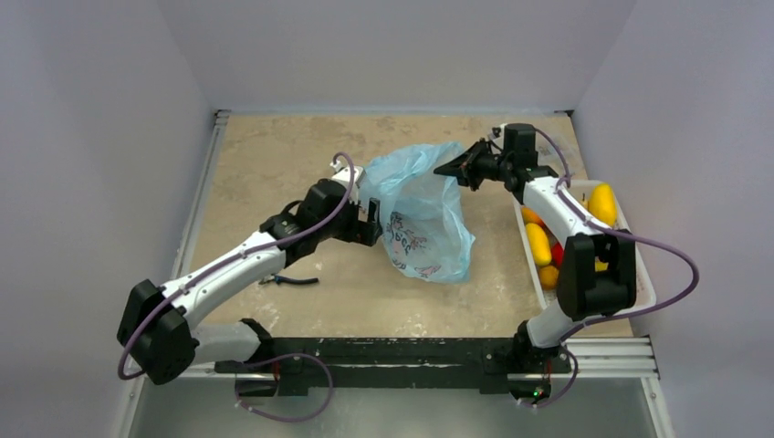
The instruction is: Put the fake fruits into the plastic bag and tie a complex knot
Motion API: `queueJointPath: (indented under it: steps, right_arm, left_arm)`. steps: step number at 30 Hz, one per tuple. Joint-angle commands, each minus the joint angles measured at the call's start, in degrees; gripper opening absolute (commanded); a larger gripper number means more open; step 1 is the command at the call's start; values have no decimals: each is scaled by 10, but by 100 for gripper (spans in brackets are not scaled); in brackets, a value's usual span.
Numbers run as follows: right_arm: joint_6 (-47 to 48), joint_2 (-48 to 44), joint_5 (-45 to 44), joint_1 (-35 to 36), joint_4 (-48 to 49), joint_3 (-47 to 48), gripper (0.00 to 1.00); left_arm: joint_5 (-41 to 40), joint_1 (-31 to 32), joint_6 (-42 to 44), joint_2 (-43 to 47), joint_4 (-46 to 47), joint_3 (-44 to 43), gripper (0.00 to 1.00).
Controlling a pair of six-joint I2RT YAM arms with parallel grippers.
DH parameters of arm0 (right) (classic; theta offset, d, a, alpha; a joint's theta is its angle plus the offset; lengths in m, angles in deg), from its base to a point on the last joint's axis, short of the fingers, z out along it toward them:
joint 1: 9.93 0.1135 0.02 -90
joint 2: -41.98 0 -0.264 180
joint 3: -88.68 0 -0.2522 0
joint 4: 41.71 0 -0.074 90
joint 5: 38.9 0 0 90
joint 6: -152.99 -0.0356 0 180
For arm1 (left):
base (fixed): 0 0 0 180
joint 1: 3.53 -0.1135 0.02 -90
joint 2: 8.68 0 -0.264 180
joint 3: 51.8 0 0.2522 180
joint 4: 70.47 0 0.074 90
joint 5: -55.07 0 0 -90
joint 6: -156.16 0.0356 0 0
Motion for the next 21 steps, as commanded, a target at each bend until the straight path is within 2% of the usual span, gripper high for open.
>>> queueJointPath:
  steps: [1, 5, 10, 15, 18, 21]
  right_arm:
    - [-15, 7, -8, -5, -6, 1, 0]
    - [-18, 16, -14, -11, -13, 9, 0]
    - [-21, 25, -24, -16, -16, 15, 0]
    - [-17, 33, -35, -15, -31, 22, 0]
    - [-14, 36, -41, -15, -41, 28, 0]
    - [-12, 37, -43, -16, -48, 29, 0]
  left_arm:
    - [-37, 17, -23, -24, 86, -28, 100]
    - [-43, 47, -17, 31, 171, 51, 100]
    - [-72, 81, -8, 63, 140, 81, 100]
    - [-96, 153, 12, 102, 128, 95, 100]
    - [-111, 177, 8, 93, 136, 96, 100]
    - [-132, 188, 0, 32, 160, 68, 100]
